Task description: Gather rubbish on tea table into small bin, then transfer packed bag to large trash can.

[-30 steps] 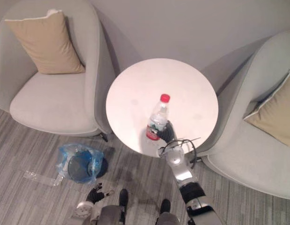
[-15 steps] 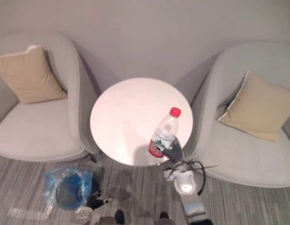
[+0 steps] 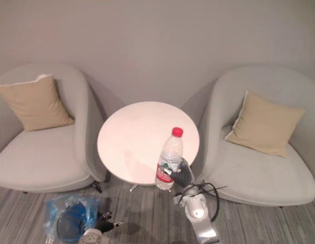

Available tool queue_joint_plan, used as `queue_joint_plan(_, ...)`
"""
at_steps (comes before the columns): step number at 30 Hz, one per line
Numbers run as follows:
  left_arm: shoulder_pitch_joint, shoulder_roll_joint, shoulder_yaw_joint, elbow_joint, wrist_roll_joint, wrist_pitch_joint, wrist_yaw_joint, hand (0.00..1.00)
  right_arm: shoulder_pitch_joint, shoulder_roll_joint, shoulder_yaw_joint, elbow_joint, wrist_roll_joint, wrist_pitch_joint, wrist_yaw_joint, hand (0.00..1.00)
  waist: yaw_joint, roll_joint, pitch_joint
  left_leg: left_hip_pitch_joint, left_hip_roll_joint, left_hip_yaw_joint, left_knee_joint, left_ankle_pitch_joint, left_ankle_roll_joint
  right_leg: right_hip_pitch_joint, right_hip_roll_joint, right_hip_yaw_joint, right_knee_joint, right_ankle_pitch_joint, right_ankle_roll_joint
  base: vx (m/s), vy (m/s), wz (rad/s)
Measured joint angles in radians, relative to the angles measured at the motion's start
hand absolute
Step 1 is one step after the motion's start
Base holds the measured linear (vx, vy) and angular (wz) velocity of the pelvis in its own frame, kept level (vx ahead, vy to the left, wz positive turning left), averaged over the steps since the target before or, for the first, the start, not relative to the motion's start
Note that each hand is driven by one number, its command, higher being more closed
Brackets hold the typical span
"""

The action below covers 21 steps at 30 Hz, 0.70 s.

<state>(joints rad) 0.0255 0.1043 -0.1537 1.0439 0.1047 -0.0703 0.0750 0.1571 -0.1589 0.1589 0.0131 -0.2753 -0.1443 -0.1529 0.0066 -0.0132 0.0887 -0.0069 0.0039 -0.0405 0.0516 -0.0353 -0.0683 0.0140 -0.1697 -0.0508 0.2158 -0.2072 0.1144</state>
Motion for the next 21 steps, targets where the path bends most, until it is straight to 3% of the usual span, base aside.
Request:
queue_joint_plan(5, -0.007, -0.02, 0.0, 0.0, -0.02, -0.002, 0.001, 0.0, -0.072, -0.001, 0.001, 0.001, 0.005, -0.001, -0.015, 1.0, 0.009, 0.07, 0.028, -0.09, 0.042, -0.13, -0.056, 0.11, -0.037, 0.001, 0.06, -0.129, -0.069, 0.05, -0.023, -0.2, -0.092, 0.79)
queue_joint_plan(7, -0.01, -0.034, 0.004, -0.013, -0.025, -0.003, 0.001, 0.0, -0.079, -0.006, -0.008, 0.003, 0.005, 0.001, -0.021, 1.0, 0.011, 0.091, 0.041, -0.117, 0.064, -0.085, -0.091, 0.11, 0.009, -0.017, 0.07, -0.172, -0.066, 0.052, -0.04, -0.21, -0.072, 0.71)
queue_joint_plan(8, -0.009, -0.036, 0.01, -0.012, -0.026, -0.003, 0.0, 0.0, -0.076, -0.007, -0.011, 0.004, 0.005, 0.009, -0.022, 1.0, 0.014, 0.094, 0.044, -0.131, 0.079, 0.012, -0.11, 0.067, 0.093, -0.017, 0.064, -0.203, -0.078, 0.068, -0.061, -0.17, -0.046, 0.92)
queue_joint_plan(9, -0.014, -0.036, 0.01, -0.012, -0.025, -0.002, 0.001, 0.0, -0.08, -0.002, -0.018, 0.005, 0.005, 0.012, -0.023, 1.0, 0.006, 0.071, 0.047, -0.148, 0.082, 0.102, -0.097, 0.027, 0.127, -0.025, 0.034, -0.231, -0.097, 0.095, -0.066, -0.14, -0.007, 1.01)
queue_joint_plan(10, -0.021, -0.034, 0.011, -0.012, -0.02, -0.002, 0.0, 0.0, -0.084, -0.007, -0.028, 0.005, 0.01, 0.012, -0.025, 1.0, 0.005, 0.069, 0.049, -0.198, 0.091, 0.177, -0.011, 0.019, 0.116, -0.034, 0.011, -0.282, -0.095, 0.103, -0.066, -0.09, 0.049, 0.89)
queue_joint_plan(12, -0.02, -0.039, 0.01, -0.017, -0.004, -0.001, -0.001, 0.0, -0.071, -0.018, -0.061, 0.006, 0.011, 0.023, -0.031, 1.0, -0.005, 0.075, 0.047, -0.251, 0.105, 0.315, 0.244, 0.061, 0.131, -0.029, -0.011, -0.337, -0.051, 0.089, -0.052, -0.06, 0.091, 1.03)
queue_joint_plan(13, -0.006, -0.04, 0.008, -0.031, 0.015, -0.003, 0.0, 0.0, -0.072, -0.033, -0.061, 0.004, 0.011, 0.023, -0.042, 1.0, -0.01, 0.086, 0.041, -0.237, 0.104, 0.35, 0.223, 0.054, 0.104, -0.026, -0.006, -0.334, -0.032, 0.067, -0.041, -0.04, 0.066, 1.0)
queue_joint_plan(14, -0.007, -0.038, 0.002, -0.032, 0.024, -0.001, 0.001, 0.0, -0.075, -0.036, -0.065, 0.004, 0.011, 0.022, -0.048, 1.0, -0.013, 0.086, 0.039, -0.227, 0.095, 0.349, 0.184, 0.057, 0.101, -0.028, -0.006, -0.331, -0.036, 0.061, -0.04, -0.05, 0.087, 0.79)
queue_joint_plan(15, -0.012, -0.038, -0.005, -0.032, 0.034, -0.001, 0.001, 0.0, -0.084, -0.033, -0.069, 0.005, 0.011, 0.022, -0.054, 1.0, -0.013, 0.077, 0.044, -0.205, 0.081, 0.352, 0.092, 0.071, 0.073, -0.033, -0.016, -0.362, -0.053, 0.063, -0.038, -0.08, 0.129, 0.72)
queue_joint_plan(18, -0.024, -0.027, -0.021, -0.032, 0.055, -0.002, 0.0, 0.0, -0.083, -0.016, -0.067, 0.02, 0.011, 0.028, -0.055, 1.0, -0.009, 0.049, 0.05, -0.187, 0.057, 0.372, 0.026, 0.108, 0.082, -0.022, -0.033, -0.396, -0.051, 0.06, -0.016, -0.05, 0.063, 0.53)
queue_joint_plan(21, -0.024, -0.019, -0.042, -0.028, 0.072, -0.002, 0.0, 0.0, -0.091, 0.042, -0.055, 0.07, 0.011, 0.027, -0.054, 1.0, -0.012, 0.042, 0.048, -0.163, 0.006, 0.354, -0.036, 0.123, 0.096, -0.012, -0.049, -0.358, -0.061, 0.046, 0.008, 0.02, 0.109, 0.31)
